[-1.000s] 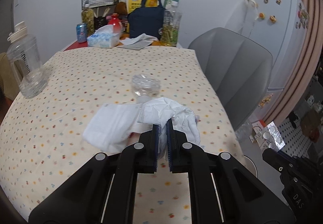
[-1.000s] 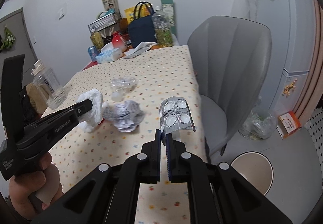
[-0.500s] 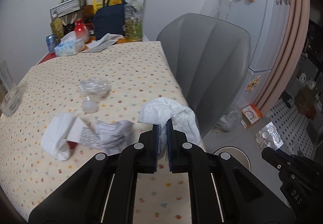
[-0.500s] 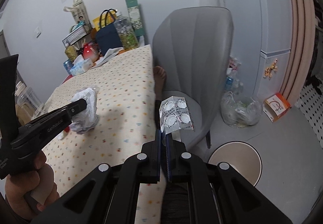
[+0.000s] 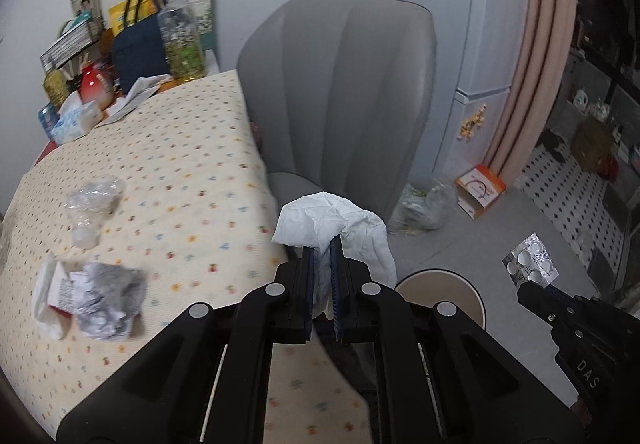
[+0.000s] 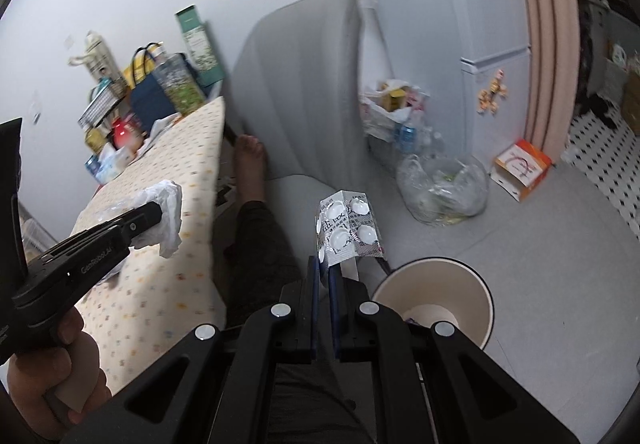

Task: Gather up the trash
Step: 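Carry the tissue and blister pack to the wastebasket and open both grippers, then move both tools back over the table toward the crumpled paper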

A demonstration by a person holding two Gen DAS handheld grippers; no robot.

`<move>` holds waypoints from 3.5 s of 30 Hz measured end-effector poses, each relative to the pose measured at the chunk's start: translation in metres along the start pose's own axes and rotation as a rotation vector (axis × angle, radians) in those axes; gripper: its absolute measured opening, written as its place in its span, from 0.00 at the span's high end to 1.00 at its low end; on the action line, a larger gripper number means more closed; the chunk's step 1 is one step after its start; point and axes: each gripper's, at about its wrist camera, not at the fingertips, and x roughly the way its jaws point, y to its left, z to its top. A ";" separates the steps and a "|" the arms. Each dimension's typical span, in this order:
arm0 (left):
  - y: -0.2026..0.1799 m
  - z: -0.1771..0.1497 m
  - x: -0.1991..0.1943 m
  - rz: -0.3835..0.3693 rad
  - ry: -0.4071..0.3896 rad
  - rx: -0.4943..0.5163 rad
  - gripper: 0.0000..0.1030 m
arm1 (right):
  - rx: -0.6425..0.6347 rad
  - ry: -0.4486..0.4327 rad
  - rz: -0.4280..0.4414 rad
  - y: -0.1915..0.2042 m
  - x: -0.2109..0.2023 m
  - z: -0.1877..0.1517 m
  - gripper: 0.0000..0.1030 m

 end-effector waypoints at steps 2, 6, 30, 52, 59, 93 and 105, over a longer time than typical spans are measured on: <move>-0.014 0.000 0.009 -0.013 0.016 0.020 0.92 | 0.023 0.009 -0.013 -0.014 0.004 0.000 0.94; -0.041 0.001 0.025 -0.034 0.045 0.059 0.92 | 0.062 0.018 -0.034 -0.038 0.010 0.000 0.94; -0.144 0.003 0.076 -0.092 0.134 0.210 0.92 | 0.233 -0.014 -0.152 -0.136 0.007 0.001 0.27; -0.139 0.017 0.050 -0.101 0.075 0.199 0.10 | 0.234 -0.039 -0.188 -0.142 -0.011 -0.002 0.12; -0.097 0.018 0.031 -0.065 0.040 0.128 0.08 | 0.176 -0.048 -0.171 -0.108 -0.014 0.004 0.08; 0.168 -0.035 -0.058 0.123 -0.094 -0.290 0.08 | -0.190 -0.020 0.010 0.133 -0.002 -0.006 0.08; 0.255 -0.075 -0.080 0.176 -0.119 -0.433 0.08 | -0.323 0.006 0.053 0.219 0.009 -0.029 0.08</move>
